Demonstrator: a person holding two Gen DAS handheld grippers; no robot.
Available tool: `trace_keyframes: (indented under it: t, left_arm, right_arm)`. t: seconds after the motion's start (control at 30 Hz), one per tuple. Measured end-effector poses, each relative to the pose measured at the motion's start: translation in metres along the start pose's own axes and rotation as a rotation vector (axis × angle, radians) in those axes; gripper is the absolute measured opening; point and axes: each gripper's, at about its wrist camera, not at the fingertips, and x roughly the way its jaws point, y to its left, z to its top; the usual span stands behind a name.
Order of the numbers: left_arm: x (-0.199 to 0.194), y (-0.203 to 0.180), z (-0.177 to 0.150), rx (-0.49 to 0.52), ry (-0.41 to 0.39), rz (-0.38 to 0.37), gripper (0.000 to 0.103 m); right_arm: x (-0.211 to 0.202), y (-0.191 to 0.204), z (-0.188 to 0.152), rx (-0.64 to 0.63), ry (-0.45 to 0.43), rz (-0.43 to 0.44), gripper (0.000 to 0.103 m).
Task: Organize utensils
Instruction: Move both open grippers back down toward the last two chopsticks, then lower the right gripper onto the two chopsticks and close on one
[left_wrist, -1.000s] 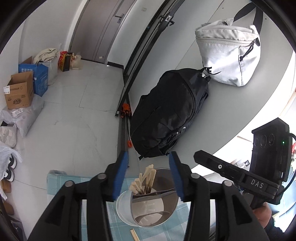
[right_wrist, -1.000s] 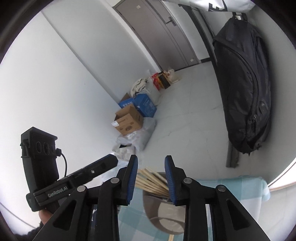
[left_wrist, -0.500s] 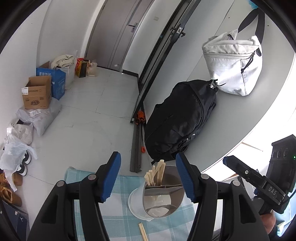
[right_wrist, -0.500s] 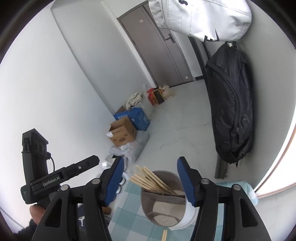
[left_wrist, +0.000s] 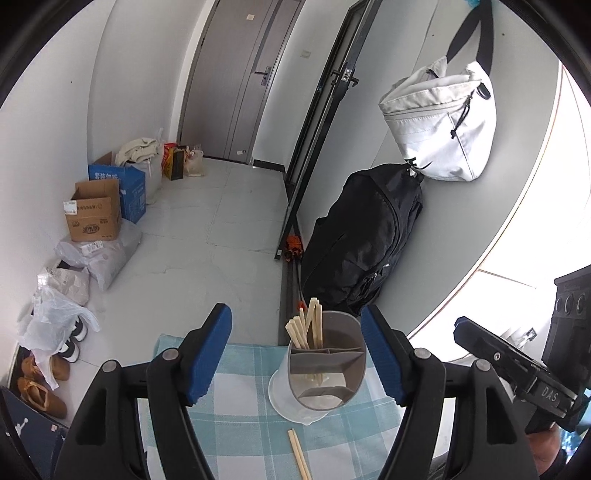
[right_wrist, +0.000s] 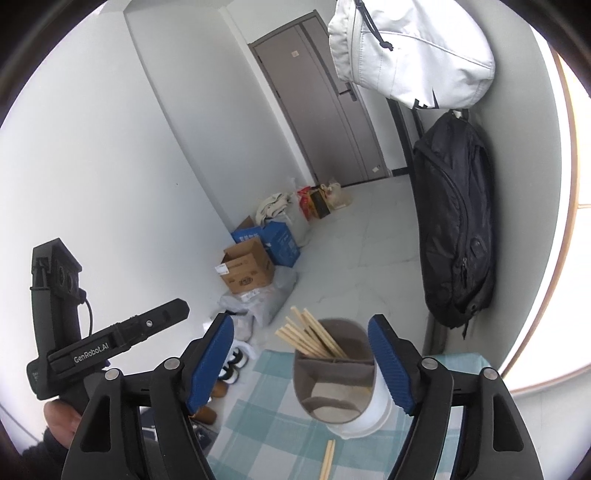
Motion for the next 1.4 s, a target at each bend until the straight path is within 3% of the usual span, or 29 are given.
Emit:
trace_keyframes:
  t: [0.17, 0.27, 0.63, 0.9, 1.23, 1.3, 1.33, 1.4]
  left_arm:
    - [-0.003, -0.008, -0.019, 0.036, 0.000, 0.033, 0.069]
    - [-0.003, -0.009, -0.032, 0.037, 0.007, 0.038, 0.077]
    - [0.008, -0.016, -0.080, 0.083, 0.015, 0.096, 0.077]
    - [0.035, 0.004, -0.114, 0.033, 0.102, 0.130, 0.078]
    - [0.058, 0.044, -0.136, -0.038, 0.221, 0.178, 0.078]
    - [0.059, 0.048, -0.137, -0.053, 0.235, 0.179, 0.078]
    - [0.059, 0.049, -0.138, -0.057, 0.240, 0.181, 0.078]
    - [0.057, 0.054, -0.140, -0.075, 0.247, 0.181, 0.078]
  right_arm:
    - [-0.002, -0.001, -0.025, -0.005, 0.025, -0.018, 0.076]
    - [-0.004, -0.005, -0.041, 0.002, 0.032, -0.032, 0.077]
    - [0.009, -0.020, -0.098, 0.015, 0.114, -0.075, 0.082]
    - [0.036, -0.034, -0.142, 0.019, 0.235, -0.122, 0.082]
    - [0.078, -0.039, -0.172, 0.012, 0.390, -0.161, 0.082]
    - [0.091, -0.039, -0.180, 0.004, 0.444, -0.171, 0.077]
    - [0.097, -0.039, -0.182, 0.000, 0.468, -0.175, 0.068]
    - [0.109, -0.037, -0.185, -0.016, 0.510, -0.172, 0.060]
